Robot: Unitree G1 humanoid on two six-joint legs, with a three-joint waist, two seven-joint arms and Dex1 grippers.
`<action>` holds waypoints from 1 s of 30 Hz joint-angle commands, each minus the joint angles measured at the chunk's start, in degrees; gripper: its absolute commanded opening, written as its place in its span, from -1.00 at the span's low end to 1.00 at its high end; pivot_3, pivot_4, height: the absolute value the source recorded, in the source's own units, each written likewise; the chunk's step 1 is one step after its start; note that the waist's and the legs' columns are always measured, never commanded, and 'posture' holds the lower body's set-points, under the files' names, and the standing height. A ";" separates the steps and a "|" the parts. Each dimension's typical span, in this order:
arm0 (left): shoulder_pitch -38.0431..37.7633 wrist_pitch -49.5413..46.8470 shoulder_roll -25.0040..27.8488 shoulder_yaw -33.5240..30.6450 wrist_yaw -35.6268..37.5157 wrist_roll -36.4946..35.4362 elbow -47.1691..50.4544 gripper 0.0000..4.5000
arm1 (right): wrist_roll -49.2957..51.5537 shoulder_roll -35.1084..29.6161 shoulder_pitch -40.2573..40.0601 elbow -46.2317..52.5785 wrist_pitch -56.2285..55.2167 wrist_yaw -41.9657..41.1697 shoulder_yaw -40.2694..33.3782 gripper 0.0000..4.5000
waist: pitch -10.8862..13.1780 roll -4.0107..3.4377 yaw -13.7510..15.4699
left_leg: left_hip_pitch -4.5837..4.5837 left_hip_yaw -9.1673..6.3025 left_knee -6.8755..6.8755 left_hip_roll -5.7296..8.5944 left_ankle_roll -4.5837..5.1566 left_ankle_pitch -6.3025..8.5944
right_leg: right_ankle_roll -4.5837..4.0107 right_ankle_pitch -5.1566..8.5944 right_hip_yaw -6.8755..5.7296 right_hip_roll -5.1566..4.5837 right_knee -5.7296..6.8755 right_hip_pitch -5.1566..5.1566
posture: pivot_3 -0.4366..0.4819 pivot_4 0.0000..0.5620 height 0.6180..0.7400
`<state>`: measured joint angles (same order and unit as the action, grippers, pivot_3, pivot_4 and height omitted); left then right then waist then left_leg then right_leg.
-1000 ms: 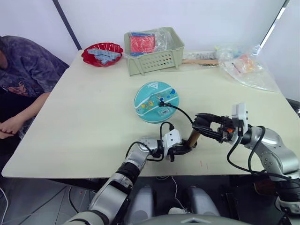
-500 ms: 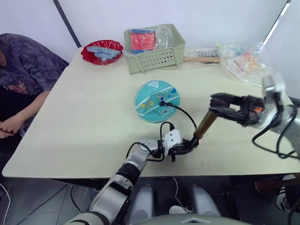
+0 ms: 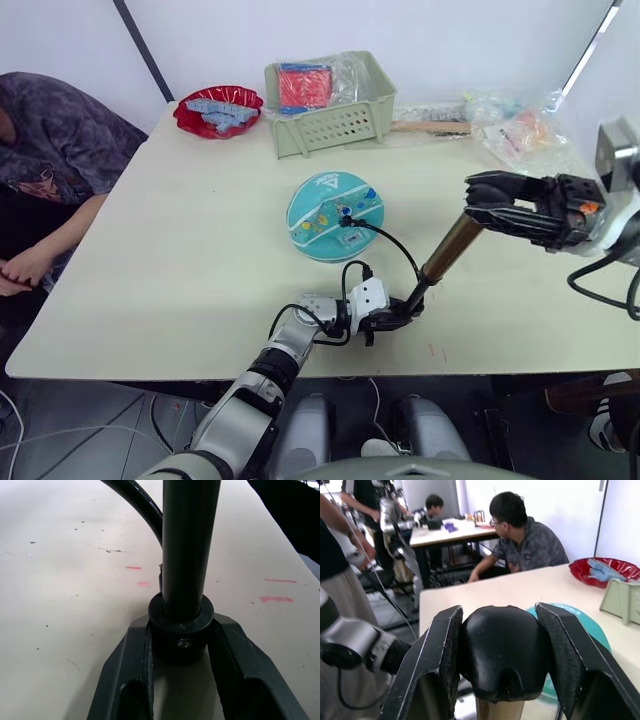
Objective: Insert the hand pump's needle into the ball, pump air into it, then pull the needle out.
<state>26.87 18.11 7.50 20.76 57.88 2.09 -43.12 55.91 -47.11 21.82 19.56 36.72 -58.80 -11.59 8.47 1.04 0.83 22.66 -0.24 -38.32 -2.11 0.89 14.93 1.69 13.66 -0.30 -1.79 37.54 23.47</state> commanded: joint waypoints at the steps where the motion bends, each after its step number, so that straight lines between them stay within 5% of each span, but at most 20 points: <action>1: -2.37 -1.07 0.68 1.75 0.54 2.34 -4.10 -0.52 | -8.17 0.69 -4.67 -0.51 -3.43 -1.39 5.21 -0.19 | -0.04 -0.02 -0.04 | -0.02 0.02 0.00 0.00 0.00 0.00 | 0.00 0.01 0.01 0.00 0.00 -0.01 | -0.05 -0.47 0.96; 17: -2.71 0.27 0.84 1.96 -0.42 3.27 -4.83 -0.52 | -25.91 12.63 -13.48 -12.57 -23.12 -0.53 15.21 -0.19 | -0.52 0.21 -0.11 | -0.49 0.04 0.03 -0.04 -0.01 0.00 | -0.16 0.14 0.08 0.02 0.00 -0.33 | -0.05 -0.47 0.96; 30: -2.45 0.23 0.70 1.66 0.18 2.81 -5.49 -0.52 | -11.27 6.20 -4.38 -0.46 -10.89 0.76 4.06 -0.19 | -0.30 -0.07 0.00 | -0.20 0.02 0.07 -0.01 -0.01 0.01 | -0.17 0.12 0.03 -0.06 -0.14 -0.18 | -0.05 -0.47 0.96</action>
<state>26.83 20.26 7.13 20.76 57.16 2.54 -44.60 40.80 -39.22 14.45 15.38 24.34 -59.10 -1.62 8.17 0.97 0.83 22.57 -0.22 -38.27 -2.10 0.88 14.93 1.56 13.72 -0.26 -1.86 37.40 23.36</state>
